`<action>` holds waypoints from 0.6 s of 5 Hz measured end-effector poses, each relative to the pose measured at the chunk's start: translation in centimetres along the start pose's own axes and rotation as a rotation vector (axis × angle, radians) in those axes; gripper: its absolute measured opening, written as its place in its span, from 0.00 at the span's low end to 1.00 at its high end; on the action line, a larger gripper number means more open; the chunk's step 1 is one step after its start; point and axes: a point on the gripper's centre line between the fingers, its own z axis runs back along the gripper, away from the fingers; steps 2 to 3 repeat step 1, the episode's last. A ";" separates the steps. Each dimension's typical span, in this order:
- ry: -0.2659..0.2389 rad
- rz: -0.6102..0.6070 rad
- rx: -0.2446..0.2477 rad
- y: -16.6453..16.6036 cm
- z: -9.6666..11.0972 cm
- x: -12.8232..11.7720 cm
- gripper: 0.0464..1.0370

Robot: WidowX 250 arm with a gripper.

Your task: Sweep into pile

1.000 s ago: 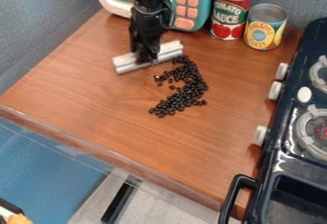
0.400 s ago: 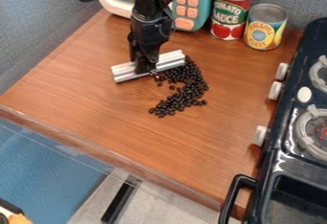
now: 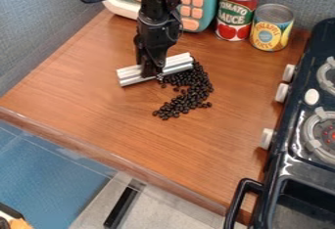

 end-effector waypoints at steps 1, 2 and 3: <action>-0.007 -0.010 0.003 -0.5 0.2 -0.3 0.29; -0.007 -0.010 0.003 -0.5 0.2 -0.3 0.29; -0.007 -0.010 0.003 -0.5 0.2 -0.3 0.29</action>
